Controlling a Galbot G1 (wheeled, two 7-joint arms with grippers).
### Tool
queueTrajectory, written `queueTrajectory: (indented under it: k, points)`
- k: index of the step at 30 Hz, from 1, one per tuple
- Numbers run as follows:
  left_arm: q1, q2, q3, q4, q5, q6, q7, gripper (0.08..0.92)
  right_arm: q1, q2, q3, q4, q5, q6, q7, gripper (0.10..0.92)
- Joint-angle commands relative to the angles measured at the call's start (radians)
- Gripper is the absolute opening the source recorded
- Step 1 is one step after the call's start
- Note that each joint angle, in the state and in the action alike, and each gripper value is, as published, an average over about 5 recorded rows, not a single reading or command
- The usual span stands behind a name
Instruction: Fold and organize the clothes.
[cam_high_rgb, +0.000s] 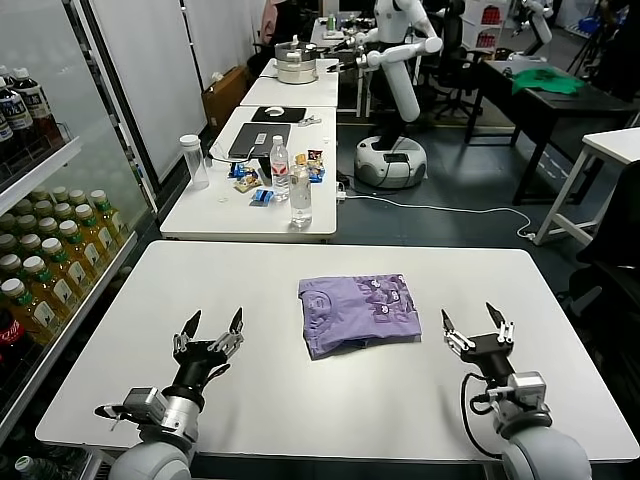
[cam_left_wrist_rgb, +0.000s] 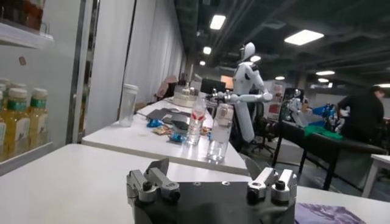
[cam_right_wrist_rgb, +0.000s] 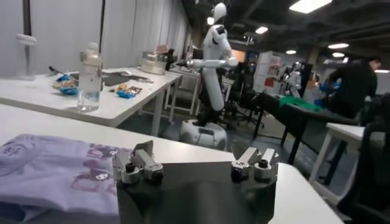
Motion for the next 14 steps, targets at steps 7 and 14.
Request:
queueTrajectory:
  k: [7,14]
  points:
    - [0.004,-0.007,0.004,0.004,0.043,-0.013,0.003,0.823,-0.128,0.040,0.065,0.104,-0.020,0.039,0.034,0.823]
    - [0.007,-0.011,0.003,0.002,0.056,-0.013,0.006,0.823,-0.123,0.053,0.061,0.111,-0.015,0.027,0.049,0.823]
